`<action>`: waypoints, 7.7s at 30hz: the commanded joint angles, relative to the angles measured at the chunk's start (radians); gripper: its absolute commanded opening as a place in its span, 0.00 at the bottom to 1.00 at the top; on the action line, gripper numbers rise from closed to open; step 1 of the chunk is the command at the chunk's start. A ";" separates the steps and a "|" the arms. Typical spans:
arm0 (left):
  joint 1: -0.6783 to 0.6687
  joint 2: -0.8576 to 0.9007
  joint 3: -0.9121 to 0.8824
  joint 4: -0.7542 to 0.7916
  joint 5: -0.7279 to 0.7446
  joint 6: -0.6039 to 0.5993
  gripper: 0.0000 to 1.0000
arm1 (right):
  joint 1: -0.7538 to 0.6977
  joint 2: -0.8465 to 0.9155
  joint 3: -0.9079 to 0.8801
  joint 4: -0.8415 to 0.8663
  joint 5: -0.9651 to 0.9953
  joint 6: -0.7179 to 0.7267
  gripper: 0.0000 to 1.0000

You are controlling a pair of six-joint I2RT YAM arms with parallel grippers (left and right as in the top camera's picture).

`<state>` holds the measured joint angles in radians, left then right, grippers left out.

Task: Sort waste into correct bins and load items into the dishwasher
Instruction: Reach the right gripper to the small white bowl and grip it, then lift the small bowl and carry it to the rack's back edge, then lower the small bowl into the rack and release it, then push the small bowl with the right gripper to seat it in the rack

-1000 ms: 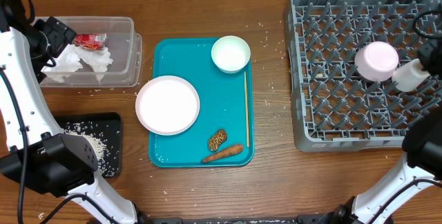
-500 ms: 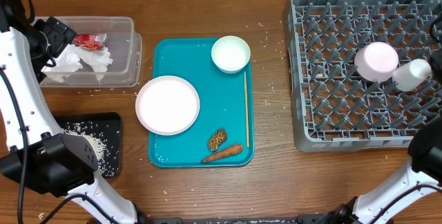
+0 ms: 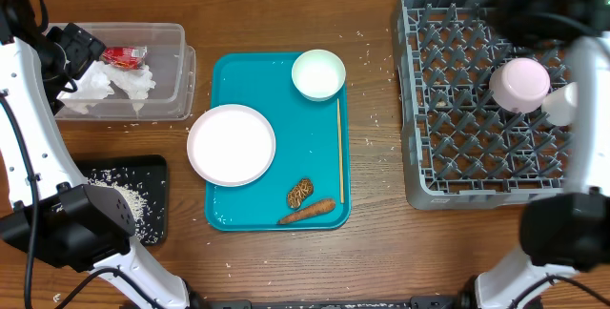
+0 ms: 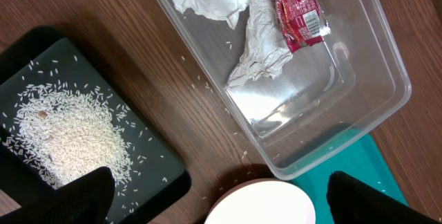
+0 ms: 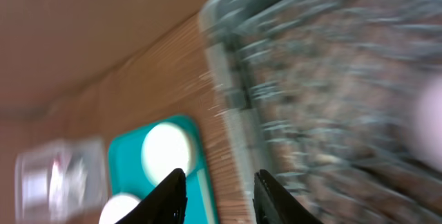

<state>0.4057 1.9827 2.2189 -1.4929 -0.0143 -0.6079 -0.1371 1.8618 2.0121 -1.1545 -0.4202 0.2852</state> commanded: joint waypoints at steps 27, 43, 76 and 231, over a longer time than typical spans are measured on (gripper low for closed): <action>0.000 -0.004 0.013 0.001 0.004 -0.016 1.00 | 0.774 0.492 0.003 0.301 0.644 -0.050 0.75; 0.000 -0.004 0.013 0.001 0.004 -0.016 1.00 | 0.778 0.520 0.003 0.294 0.534 -0.050 0.50; 0.000 -0.004 0.013 0.001 0.004 -0.016 1.00 | 0.550 0.525 0.758 -0.206 0.481 0.029 0.04; -0.001 -0.004 0.013 0.002 0.004 -0.016 1.00 | -0.172 0.451 0.360 0.054 0.341 0.085 0.06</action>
<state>0.4057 1.9827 2.2189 -1.4929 -0.0143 -0.6109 -0.3191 2.3455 2.3852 -1.1049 -0.1314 0.3664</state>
